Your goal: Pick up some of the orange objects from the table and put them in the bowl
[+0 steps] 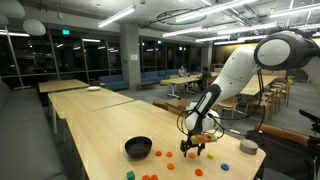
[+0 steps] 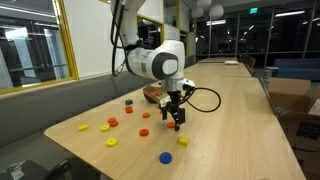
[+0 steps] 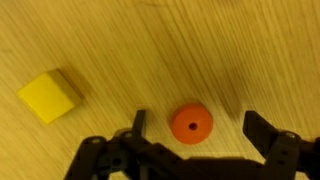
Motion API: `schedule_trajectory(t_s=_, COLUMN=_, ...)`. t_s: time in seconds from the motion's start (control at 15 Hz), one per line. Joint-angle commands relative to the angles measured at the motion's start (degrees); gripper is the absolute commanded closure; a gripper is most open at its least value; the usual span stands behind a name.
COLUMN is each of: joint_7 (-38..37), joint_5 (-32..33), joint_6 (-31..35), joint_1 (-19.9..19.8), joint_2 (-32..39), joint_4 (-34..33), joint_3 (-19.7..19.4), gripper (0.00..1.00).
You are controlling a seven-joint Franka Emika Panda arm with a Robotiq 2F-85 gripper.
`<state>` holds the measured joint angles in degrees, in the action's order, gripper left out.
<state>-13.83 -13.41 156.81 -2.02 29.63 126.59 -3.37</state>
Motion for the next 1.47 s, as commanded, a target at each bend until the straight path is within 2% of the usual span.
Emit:
schedule_trajectory(t_s=0.0, joint_7=-2.4, joint_5=1.0, joint_6=0.6, joint_1=1.2, joint_2=0.4, joint_4=-1.2, joint_3=-1.2, gripper=0.0)
schedule_trajectory(t_s=0.2, joint_7=-3.4, joint_5=1.4, joint_6=0.4, joint_1=1.6, joint_2=0.4, joint_4=-1.3, joint_3=-1.9, gripper=0.0)
schedule_trajectory(t_s=0.27, joint_7=-3.7, joint_5=1.8, joint_6=0.2, joint_1=1.9, joint_2=0.5, joint_4=-1.3, joint_3=-2.3, gripper=0.25)
schedule_trajectory(t_s=0.33, joint_7=-4.0, joint_5=2.1, joint_6=0.2, joint_1=2.1, joint_2=0.5, joint_4=-1.4, joint_3=-2.5, gripper=0.27)
schedule_trajectory(t_s=0.4, joint_7=-4.2, joint_5=2.4, joint_6=-0.2, joint_1=2.3, joint_2=0.5, joint_4=-1.5, joint_3=-2.8, gripper=0.33)
schedule_trajectory(t_s=0.73, joint_7=-5.2, joint_5=3.4, joint_6=-1.2, joint_1=2.9, joint_2=0.2, joint_4=-2.0, joint_3=-3.7, gripper=0.75)
schedule_trajectory(t_s=0.8, joint_7=-5.4, joint_5=3.6, joint_6=-1.6, joint_1=3.1, joint_2=0.1, joint_4=-2.2, joint_3=-3.8, gripper=0.78)
schedule_trajectory(t_s=0.87, joint_7=-5.4, joint_5=3.8, joint_6=-2.0, joint_1=3.2, joint_2=0.0, joint_4=-2.5, joint_3=-3.9, gripper=0.74)
schedule_trajectory(t_s=1.07, joint_7=-5.7, joint_5=5.1, joint_6=-3.1, joint_1=4.0, joint_2=-0.1, joint_4=-4.5, joint_3=-4.1, gripper=0.74)
schedule_trajectory(t_s=1.4, joint_7=-6.7, joint_5=9.2, joint_6=-5.0, joint_1=6.6, joint_2=-0.2, joint_4=-13.3, joint_3=-4.5, gripper=0.74)
